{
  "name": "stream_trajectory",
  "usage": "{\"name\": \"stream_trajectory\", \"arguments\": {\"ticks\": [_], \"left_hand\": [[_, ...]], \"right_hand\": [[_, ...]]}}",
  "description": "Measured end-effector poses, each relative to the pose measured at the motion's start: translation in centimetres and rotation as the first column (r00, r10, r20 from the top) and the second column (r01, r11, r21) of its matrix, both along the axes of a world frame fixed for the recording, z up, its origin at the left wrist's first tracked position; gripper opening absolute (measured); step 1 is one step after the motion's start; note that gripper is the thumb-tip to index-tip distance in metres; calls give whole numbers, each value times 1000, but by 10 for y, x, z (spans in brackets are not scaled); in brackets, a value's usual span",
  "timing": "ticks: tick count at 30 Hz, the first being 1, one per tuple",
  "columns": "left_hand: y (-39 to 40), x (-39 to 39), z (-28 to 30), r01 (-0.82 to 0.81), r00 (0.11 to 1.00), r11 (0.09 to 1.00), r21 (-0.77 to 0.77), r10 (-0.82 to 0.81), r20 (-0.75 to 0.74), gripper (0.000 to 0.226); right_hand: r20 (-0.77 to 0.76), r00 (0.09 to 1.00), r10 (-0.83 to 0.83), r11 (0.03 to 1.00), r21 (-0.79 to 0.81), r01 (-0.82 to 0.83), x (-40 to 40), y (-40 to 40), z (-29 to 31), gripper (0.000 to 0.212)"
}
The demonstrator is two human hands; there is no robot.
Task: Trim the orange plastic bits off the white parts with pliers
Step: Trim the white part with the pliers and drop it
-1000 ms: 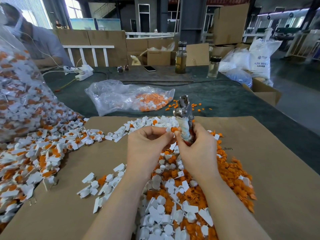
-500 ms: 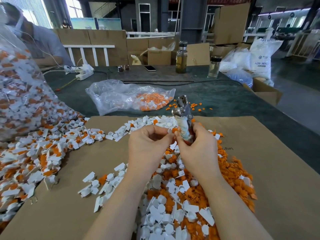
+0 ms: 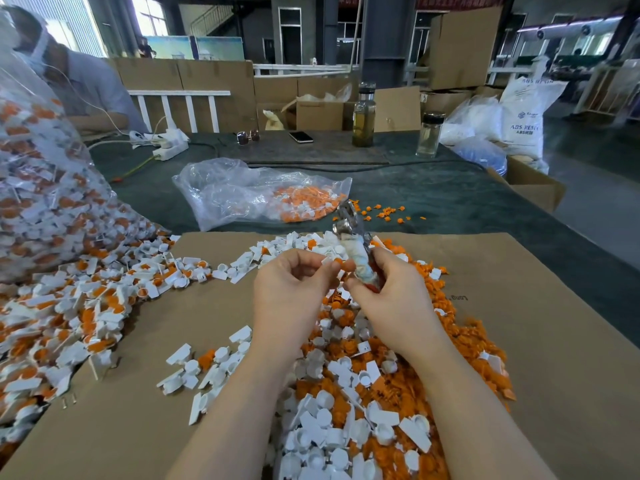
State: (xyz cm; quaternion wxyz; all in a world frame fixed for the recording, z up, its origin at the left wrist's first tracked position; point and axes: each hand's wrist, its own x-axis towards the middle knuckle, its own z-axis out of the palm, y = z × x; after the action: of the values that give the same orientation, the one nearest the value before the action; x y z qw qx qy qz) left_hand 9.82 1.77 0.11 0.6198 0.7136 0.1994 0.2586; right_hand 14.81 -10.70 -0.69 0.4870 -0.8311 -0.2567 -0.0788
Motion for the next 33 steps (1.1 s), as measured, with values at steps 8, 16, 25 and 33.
{"name": "stream_trajectory", "arguments": {"ticks": [8, 16, 25, 33], "left_hand": [[11, -1, 0, 36, 987, 996, -83, -22, 162, 4], [15, -4, 0, 118, 966, 986, -118, -87, 242, 6], [15, -5, 2, 150, 952, 979, -138, -105, 288, 11], [18, -3, -1, 172, 951, 967, -186, -114, 287, 9]], "right_hand": [[-163, 969, 186, 978, -67, -199, 2, -16, 6, 16], [-215, 933, 290, 934, -147, -324, 2, -17, 7, 13], [-147, 949, 278, 939, -168, -301, -3, -12, 7, 25], [-109, 964, 241, 942, -214, -260, -2, -8, 3, 22]]}}
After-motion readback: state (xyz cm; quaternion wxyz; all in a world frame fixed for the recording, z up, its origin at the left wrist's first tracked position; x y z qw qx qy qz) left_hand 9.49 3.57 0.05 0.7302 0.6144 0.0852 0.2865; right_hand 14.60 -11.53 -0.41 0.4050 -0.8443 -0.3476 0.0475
